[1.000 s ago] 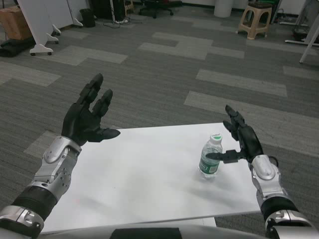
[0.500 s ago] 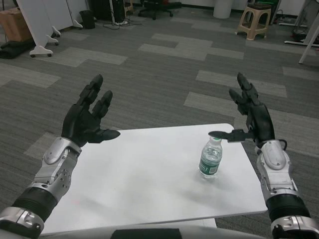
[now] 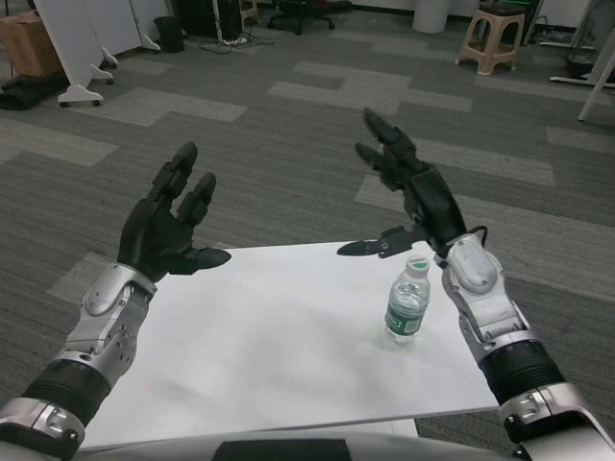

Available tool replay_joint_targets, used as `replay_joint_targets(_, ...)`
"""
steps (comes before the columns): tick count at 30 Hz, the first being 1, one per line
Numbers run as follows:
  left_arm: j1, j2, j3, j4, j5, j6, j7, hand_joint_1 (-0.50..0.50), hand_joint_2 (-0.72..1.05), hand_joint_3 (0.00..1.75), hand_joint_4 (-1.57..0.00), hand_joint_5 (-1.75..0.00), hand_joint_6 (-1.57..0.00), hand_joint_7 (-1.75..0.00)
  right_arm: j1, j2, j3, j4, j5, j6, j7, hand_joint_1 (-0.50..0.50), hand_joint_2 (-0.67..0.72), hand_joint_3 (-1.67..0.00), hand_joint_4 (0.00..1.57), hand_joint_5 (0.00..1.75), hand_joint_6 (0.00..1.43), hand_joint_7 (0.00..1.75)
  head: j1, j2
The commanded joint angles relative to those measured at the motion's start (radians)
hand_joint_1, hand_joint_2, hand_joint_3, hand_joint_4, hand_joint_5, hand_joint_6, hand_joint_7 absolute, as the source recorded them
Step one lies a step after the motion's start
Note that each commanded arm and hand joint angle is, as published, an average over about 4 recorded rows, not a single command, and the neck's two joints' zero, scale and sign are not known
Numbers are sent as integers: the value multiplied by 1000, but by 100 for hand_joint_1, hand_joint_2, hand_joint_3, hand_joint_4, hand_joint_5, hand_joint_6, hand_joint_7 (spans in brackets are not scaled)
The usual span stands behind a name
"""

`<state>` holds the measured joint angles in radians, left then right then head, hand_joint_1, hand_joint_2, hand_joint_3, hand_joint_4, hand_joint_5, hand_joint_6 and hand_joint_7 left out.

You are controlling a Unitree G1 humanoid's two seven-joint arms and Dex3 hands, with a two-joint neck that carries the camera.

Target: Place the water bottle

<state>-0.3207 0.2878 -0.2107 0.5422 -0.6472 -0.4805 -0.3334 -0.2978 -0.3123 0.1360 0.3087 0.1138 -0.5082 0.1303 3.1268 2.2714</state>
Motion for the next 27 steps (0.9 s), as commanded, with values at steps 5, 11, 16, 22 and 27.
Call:
replay_joint_targets(5, -3, 5, 12, -3, -2, -4, 4, -50, 34, 7, 0, 0, 0, 0, -71, -19, 80, -3, 10, 30, 21, -21, -19, -24, 0, 0, 0, 0, 7, -5)
replay_joint_targets(11, -5, 5, 17, -2, -1, -4, 4, -50, 34, 9, 0, 0, 0, 0, -73, -24, 76, -4, 11, 40, 40, -21, -21, -24, 0, 0, 0, 0, 5, -5)
replay_joint_targets(16, -9, 5, 19, 0, 0, -4, 4, -50, 34, 9, 0, 0, 0, 0, -72, -25, 63, -6, 12, 42, 42, -21, -22, -24, 0, 0, 0, 0, 5, -6)
replay_joint_targets(22, -17, 5, 23, 4, 0, -4, 4, -50, 34, 9, 0, 0, 0, 0, -67, -25, 47, -10, 13, 42, 45, -21, -22, -24, 0, 0, 0, 0, 8, -6)
replay_joint_targets(27, -25, 5, 27, 5, 2, -4, 4, -50, 34, 9, 0, 0, 0, 0, -67, -25, 34, -10, 13, 42, 46, -21, -22, -24, 0, 0, 0, 0, 10, -8)
